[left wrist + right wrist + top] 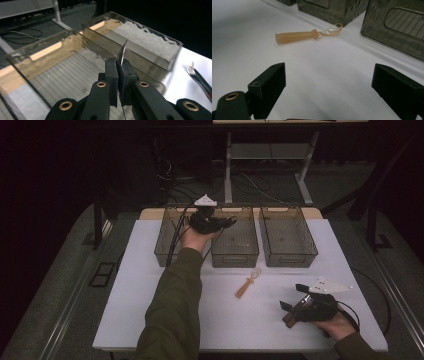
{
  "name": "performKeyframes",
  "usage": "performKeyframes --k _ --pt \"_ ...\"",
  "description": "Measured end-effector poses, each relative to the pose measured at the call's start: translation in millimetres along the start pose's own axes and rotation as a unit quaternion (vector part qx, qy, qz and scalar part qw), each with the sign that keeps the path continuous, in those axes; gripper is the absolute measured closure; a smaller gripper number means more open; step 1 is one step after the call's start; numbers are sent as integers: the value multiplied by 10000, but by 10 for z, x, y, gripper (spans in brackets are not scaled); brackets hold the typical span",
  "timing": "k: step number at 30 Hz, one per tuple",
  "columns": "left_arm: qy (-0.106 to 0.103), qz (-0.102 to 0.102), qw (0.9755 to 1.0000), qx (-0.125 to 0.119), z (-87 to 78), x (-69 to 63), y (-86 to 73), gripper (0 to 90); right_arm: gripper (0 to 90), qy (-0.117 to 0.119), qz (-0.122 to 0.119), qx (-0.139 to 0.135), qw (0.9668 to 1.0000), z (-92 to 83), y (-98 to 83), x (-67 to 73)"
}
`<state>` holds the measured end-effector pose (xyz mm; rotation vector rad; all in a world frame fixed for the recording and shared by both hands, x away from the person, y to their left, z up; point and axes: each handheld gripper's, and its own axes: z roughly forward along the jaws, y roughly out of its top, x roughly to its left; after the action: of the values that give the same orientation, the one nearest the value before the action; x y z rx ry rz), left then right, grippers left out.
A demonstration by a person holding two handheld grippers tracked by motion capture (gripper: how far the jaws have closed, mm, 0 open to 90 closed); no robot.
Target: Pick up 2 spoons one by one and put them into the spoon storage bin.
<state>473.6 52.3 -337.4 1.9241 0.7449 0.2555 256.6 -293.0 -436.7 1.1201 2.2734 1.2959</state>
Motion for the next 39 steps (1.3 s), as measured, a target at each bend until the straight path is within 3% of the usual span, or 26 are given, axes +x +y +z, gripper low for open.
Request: performKeyframes --k 11,15,19,21,23,28,32,34,37,38,39 --pt "259 -295 9992 2 229 187 159 870 117 41 -18 -36 10000 -8 -5 -4" --pt "265 -208 9994 -19 323 152 221 869 117 29 -10 -36 10000 -7 -4 -2" --pt "399 -29 9991 129 410 123 260 869 117 49 -28 -34 10000 -10 -3 2" --pt "471 79 9986 235 447 128 254 869 117 51 -45 -44 10000 -14 -5 -1" --pt "501 -6 9985 220 507 125 224 869 117 42 -21 -52 10000 -16 -5 -3" --pt "481 33 9983 317 632 106 166 869 117 69 -36 -51 10000 -21 -7 -4" --pt "500 152 9969 590 718 89 94 868 117 68 -24 -54 10000 -18 -6 -4" --pt "468 14 9971 593 757 80 46 866 117 76 -22 -57 10000 -19 -7 -4" --pt "515 7 9962 704 776 85 -2 857 117 75 -22 -61 10000 -21 -7 -4" --pt "550 -39 9959 716 788 87 -15 830 117 71 -20 -63 10000 -22 -7 -4" --pt "545 -63 9957 741 797 93 -21 723 117 70 -21 -59 10000 -21 -7 -3"
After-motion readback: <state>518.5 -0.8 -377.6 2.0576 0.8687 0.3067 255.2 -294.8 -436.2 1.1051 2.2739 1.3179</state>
